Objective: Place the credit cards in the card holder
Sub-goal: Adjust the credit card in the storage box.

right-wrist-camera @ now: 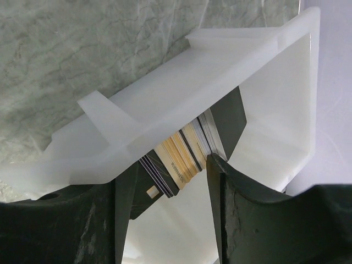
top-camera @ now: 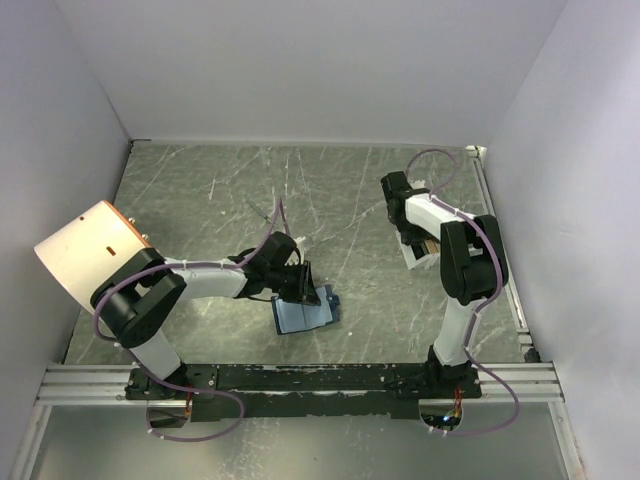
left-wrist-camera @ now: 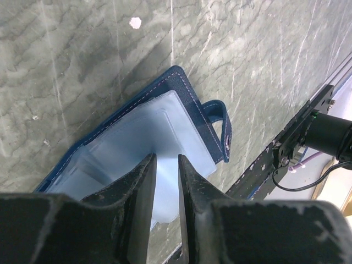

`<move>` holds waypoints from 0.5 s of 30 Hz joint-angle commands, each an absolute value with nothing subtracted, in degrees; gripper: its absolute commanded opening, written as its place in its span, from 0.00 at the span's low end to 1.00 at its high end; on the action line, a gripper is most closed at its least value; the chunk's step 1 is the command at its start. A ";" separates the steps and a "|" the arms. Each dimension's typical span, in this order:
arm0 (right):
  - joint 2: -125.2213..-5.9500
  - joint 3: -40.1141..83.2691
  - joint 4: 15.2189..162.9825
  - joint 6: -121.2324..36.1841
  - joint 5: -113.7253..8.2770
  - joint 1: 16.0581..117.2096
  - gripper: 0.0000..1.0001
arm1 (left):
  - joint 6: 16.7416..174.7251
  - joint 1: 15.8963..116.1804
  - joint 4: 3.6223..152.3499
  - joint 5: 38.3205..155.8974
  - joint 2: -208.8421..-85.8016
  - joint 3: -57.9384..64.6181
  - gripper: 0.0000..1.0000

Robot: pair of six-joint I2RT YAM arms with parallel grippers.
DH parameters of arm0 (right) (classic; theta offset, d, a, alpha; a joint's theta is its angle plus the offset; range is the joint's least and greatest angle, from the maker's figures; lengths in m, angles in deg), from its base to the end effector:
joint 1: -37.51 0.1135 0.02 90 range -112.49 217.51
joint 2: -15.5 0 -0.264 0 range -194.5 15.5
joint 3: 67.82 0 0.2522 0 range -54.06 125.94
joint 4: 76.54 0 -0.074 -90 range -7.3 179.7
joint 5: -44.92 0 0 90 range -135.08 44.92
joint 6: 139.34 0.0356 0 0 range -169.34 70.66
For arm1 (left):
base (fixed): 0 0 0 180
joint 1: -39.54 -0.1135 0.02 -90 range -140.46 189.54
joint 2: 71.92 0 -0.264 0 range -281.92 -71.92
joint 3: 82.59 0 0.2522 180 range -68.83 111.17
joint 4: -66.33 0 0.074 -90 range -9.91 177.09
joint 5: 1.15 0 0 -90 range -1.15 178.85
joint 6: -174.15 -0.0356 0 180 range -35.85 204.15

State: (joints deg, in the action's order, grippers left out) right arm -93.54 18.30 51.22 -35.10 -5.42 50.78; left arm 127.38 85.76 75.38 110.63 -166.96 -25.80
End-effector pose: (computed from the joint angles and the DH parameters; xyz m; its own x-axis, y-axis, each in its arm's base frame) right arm 0.3599 0.0615 0.1668 -0.9163 -0.0215 -0.4000 0.2144 0.8172 -0.5350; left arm 0.2076 -0.2357 0.1417 -0.9489 0.0710 -0.3073 0.2671 0.6992 -0.6632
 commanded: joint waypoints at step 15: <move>-93.27 19.26 51.40 -33.28 3.87 47.75 0.49 | 125.37 85.81 74.16 112.20 -167.55 -22.79 0.33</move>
State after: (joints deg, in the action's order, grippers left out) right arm -95.22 19.48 51.89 -34.97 -0.35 49.63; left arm 126.50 85.76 75.47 110.78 -167.07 -24.80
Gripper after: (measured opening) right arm 0.501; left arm 0.336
